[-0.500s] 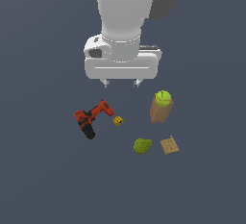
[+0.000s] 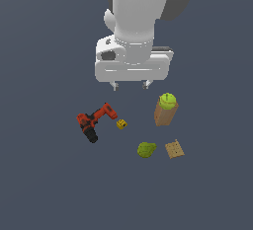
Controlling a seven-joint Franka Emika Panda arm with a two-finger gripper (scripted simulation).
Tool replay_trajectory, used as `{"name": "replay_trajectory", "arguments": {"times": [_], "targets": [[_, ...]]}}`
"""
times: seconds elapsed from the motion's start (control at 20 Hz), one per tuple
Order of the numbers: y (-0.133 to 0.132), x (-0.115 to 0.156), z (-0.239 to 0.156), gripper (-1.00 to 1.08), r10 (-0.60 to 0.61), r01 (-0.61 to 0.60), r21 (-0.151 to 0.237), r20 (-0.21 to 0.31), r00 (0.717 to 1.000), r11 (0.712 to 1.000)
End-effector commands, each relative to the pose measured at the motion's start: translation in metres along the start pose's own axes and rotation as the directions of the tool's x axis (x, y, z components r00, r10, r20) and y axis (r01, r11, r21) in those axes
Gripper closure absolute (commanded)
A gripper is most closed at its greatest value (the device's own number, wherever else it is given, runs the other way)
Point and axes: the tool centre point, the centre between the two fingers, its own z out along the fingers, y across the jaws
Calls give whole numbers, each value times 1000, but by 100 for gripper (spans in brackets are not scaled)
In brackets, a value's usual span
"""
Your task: Pick up a designated object from a clutter of objects.
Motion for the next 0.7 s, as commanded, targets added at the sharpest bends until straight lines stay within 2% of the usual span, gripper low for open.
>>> {"name": "replay_trajectory", "arguments": {"times": [0.0, 0.3, 0.65], "targets": [[-1, 0, 0, -92, -12, 12, -3, 3, 1000, 1000], [-9, 0, 3, -92, -4, 4, -1, 1, 1000, 1000], [-50, -2, 18, -92, 7, -7, 3, -2, 1000, 1000]]}}
